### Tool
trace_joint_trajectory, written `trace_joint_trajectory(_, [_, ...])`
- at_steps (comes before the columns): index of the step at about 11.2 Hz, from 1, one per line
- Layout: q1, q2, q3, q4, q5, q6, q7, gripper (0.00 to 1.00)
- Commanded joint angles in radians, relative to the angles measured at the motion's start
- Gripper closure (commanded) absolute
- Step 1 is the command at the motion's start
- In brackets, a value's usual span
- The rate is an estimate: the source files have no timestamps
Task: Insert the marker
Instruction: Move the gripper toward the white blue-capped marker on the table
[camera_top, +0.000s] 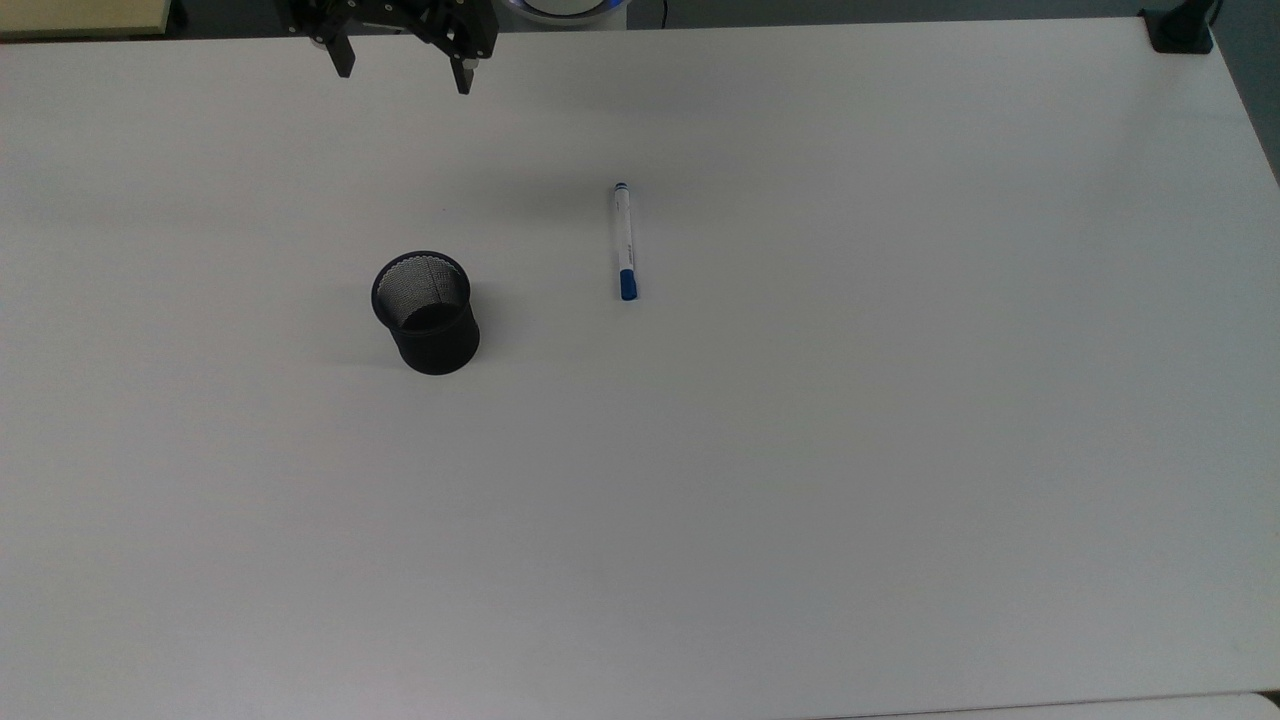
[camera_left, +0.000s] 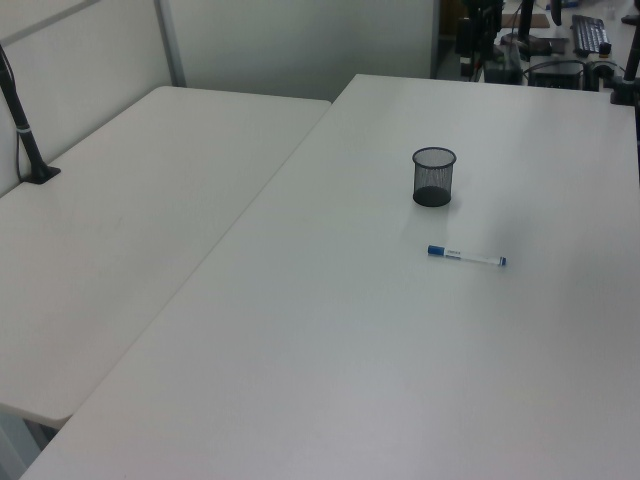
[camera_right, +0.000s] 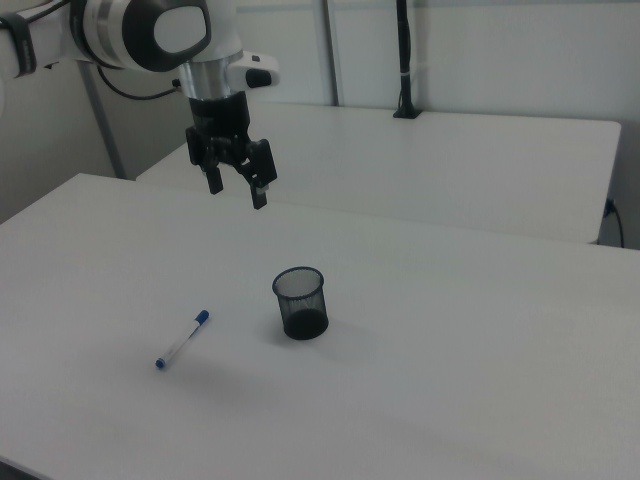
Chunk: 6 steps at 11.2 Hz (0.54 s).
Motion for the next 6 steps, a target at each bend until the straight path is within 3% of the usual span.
trace_joint_trajectory(1, [0.024,0.000,0.002,-0.019,-0.004,-0.022,-0.051,0.00])
trace_joint_trajectory(6, [0.041,0.008,0.001,-0.019,-0.004,-0.023,-0.052,0.00])
